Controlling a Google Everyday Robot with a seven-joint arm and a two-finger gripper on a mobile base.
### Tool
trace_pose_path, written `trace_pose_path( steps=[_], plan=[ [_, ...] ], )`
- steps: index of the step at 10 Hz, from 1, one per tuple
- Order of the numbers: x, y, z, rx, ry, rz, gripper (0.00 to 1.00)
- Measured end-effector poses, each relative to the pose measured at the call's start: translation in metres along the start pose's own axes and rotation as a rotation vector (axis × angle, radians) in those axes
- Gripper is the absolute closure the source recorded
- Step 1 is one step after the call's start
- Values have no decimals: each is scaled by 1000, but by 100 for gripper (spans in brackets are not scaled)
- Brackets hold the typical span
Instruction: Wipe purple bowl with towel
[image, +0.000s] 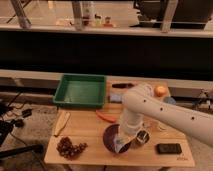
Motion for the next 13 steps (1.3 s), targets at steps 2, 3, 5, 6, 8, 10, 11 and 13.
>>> trace_pose_path(
  steps=[2, 3, 5, 6, 8, 10, 11, 13],
  plan=[
    [4, -10, 3, 0, 19, 6, 86],
    [5, -22, 7, 1, 30, 3, 86],
    [5, -44, 15, -3, 42, -3, 86],
    [2, -54, 19, -5, 44, -8, 86],
    [-15, -74, 27, -10, 38, -35, 86],
    [-40, -79, 31, -11, 18, -83, 86],
    [-49, -73, 30, -12, 9, -103, 86],
    [-61, -54, 27, -20, -8, -133, 86]
  ],
)
